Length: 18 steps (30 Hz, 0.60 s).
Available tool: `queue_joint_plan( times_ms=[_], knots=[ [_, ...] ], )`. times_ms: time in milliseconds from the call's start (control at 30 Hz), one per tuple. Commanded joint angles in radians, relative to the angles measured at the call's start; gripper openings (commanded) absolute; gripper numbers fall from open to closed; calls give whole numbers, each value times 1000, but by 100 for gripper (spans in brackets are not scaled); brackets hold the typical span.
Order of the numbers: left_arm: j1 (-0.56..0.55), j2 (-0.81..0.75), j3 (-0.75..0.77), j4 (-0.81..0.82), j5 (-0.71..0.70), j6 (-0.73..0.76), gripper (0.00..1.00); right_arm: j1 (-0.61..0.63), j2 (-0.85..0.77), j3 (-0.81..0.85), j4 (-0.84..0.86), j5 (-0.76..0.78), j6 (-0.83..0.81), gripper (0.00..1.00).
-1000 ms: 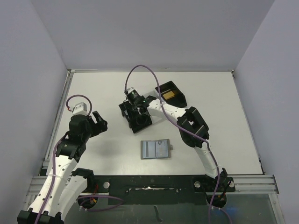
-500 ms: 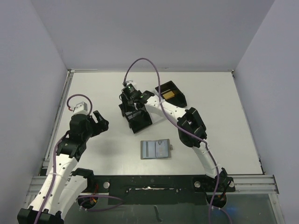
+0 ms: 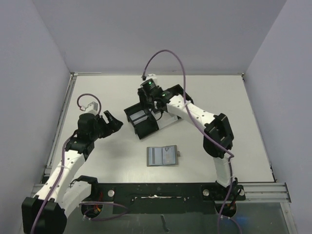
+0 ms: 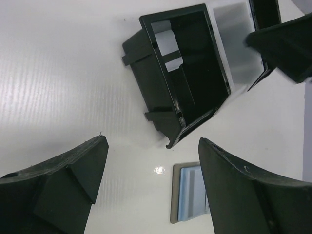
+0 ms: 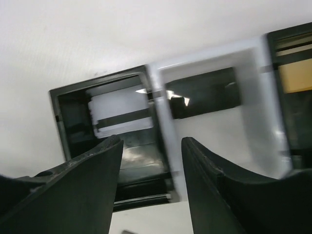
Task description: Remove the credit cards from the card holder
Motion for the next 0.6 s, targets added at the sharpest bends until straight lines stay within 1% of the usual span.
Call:
queue_joint_plan(
  times_ms=[0, 67, 167, 233, 300, 367, 433, 567],
  knots=[
    [-1, 137, 66, 137, 124, -9, 74, -154, -172, -94, 67, -1, -69, 53],
    [-2, 186, 72, 159, 154, -11, 74, -209, -205, -147, 84, -53, -92, 56],
    [-6, 236, 96, 207, 199, -23, 74, -285, -210, -159, 52, -120, -129, 62],
    [-7, 277, 103, 234, 240, -29, 74, -323, -219, -186, 57, -172, -156, 67],
    [-10, 325, 121, 245, 276, -29, 74, -361, -214, -215, 68, -236, -172, 70],
    [-13, 366, 134, 244, 297, -23, 74, -395, -192, -225, 71, -305, -175, 71],
    [-16, 393, 136, 243, 303, -20, 74, -421, -168, -229, 73, -421, -186, 72],
    [-19, 425, 135, 262, 330, -17, 74, -435, -149, -276, 114, -507, -187, 72]
  ],
)
